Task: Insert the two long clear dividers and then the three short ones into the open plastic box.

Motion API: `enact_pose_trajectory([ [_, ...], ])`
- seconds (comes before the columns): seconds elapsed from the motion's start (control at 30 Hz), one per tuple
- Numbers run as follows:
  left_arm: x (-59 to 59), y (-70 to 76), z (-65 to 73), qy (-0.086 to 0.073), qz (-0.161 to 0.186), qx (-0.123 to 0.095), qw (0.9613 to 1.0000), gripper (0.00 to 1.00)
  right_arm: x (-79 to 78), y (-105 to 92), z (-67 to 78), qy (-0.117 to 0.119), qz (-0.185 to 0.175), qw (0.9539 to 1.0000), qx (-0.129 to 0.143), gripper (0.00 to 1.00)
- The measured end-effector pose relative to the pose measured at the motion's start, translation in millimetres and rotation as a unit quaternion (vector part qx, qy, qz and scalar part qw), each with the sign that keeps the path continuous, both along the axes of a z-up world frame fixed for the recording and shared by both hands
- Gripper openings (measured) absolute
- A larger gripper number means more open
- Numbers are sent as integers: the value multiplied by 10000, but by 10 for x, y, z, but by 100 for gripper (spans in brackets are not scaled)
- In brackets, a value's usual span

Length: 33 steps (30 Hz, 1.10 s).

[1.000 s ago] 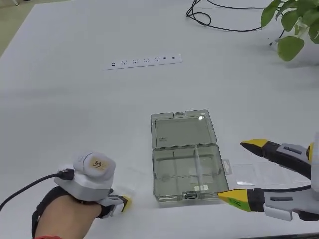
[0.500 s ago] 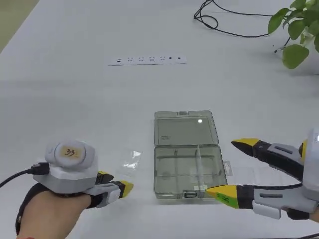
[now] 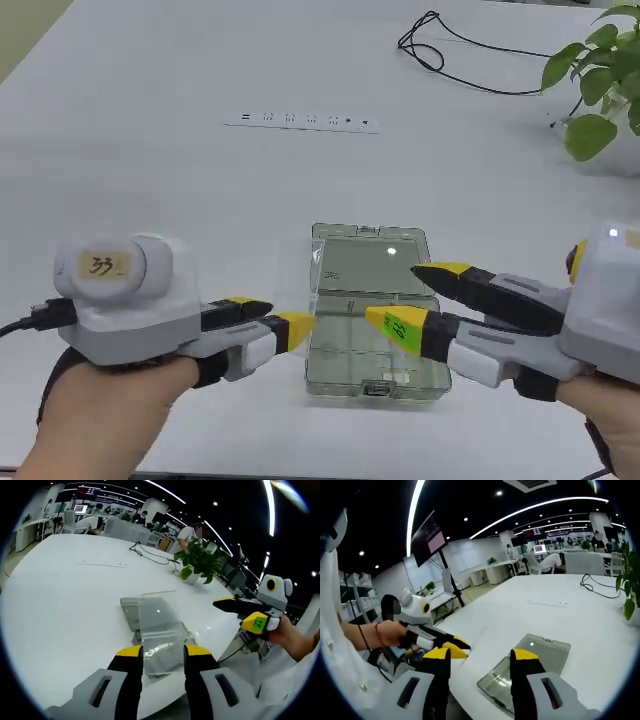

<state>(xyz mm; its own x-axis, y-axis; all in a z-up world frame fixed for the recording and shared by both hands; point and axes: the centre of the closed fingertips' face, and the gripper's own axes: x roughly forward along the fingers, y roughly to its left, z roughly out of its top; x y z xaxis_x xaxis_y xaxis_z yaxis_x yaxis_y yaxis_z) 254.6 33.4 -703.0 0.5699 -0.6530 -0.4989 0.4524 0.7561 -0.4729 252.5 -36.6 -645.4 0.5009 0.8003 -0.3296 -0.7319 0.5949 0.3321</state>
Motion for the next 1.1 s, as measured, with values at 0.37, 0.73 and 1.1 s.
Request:
enact_pose_trajectory([
  [0.37,-48,-287,274,-318,-260,-387,9984,30,22,175,-24,547,-276,9978,250,24],
  [0.73,-80,-399,335,-465,-520,-326,9970,30,50,187,-45,720,-404,9960,329,13],
  [1.1,-81,-425,343,-590,-602,-193,9963,31,59,166,-93,964,-701,9923,339,7],
])
